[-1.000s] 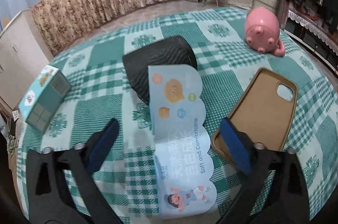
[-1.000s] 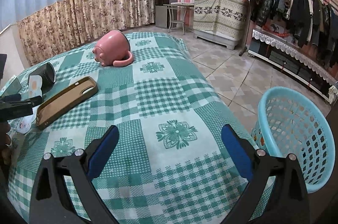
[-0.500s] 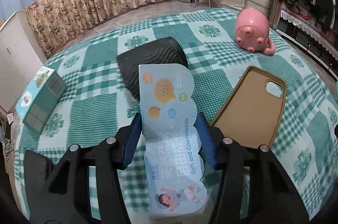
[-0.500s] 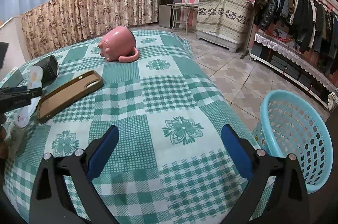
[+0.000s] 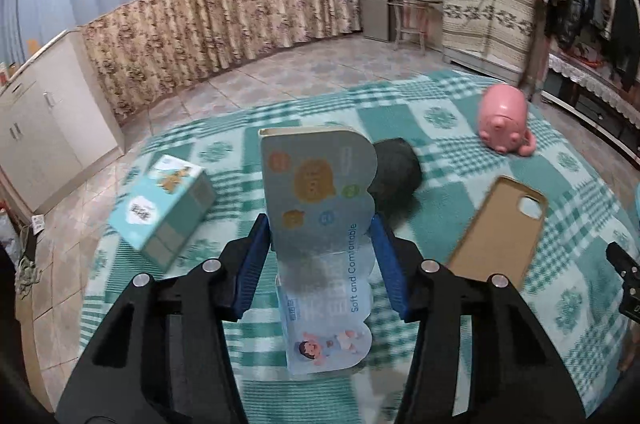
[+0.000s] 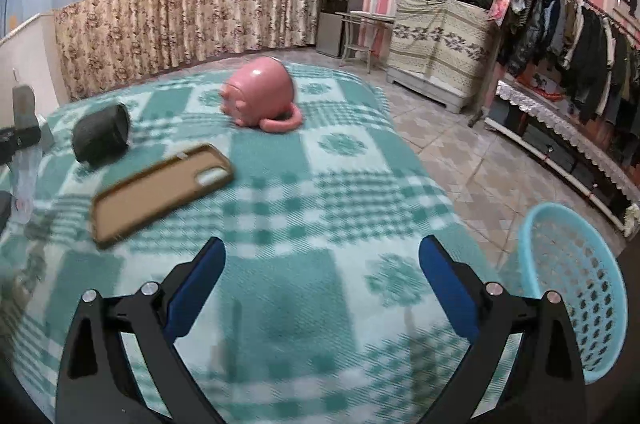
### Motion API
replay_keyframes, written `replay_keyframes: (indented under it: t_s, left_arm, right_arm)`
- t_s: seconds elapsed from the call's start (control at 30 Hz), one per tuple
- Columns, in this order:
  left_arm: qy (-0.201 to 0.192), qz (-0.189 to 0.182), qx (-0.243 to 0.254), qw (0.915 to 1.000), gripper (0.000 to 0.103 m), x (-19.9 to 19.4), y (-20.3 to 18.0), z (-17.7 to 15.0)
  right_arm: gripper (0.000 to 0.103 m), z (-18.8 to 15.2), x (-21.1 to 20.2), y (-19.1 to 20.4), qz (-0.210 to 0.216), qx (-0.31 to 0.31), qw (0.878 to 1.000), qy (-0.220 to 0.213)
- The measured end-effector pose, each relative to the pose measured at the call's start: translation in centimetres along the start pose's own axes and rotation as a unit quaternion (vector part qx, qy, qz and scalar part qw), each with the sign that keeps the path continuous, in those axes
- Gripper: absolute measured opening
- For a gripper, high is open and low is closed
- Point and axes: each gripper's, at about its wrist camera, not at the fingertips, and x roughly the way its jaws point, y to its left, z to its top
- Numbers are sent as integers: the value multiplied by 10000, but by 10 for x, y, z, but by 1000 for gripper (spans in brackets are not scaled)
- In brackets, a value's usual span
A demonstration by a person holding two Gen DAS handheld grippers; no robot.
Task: Collect trash
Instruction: 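Grasp the black ribbed cylinder with the right tool while the left holds the pad packet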
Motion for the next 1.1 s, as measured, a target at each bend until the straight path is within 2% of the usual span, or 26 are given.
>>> replay_keyframes:
  t_s: [0.33, 0.5, 0.6, 0.73, 0.83, 0.97, 1.03, 1.1]
  left_arm:
    - [-4, 387, -505, 9980, 51, 9, 64, 7]
    - [-46, 557, -633, 9964, 51, 12, 85, 9]
    - [42, 534, -820, 9952, 51, 19, 101, 8]
    - [147, 638, -1000, 9928, 51, 26, 118, 5]
    - [155, 522, -1209, 9912, 51, 27, 125, 5]
    - [158, 573, -1129, 9918, 51, 29, 119, 5]
    - [160, 578, -1110, 9920, 51, 30, 118, 5]
    - [159, 566, -1102, 9922, 51, 31, 117, 5]
  right_arm:
    - [95, 49, 9, 90, 711, -381, 9965, -216]
    - [95, 63, 28, 143, 1181, -605, 9911, -55]
    - [95, 72, 46, 176, 1428, -855, 9860, 79]
    - [95, 74, 66, 202, 1592, -941, 9821, 344]
    - [95, 77, 78, 215, 1579, -965, 9819, 404]
    - [95, 80, 90, 223, 1537, -974, 9821, 481]
    - [90, 81, 95, 225, 1591, -928, 9816, 512]
    - [75, 81, 96, 227, 1708, -960, 9791, 539]
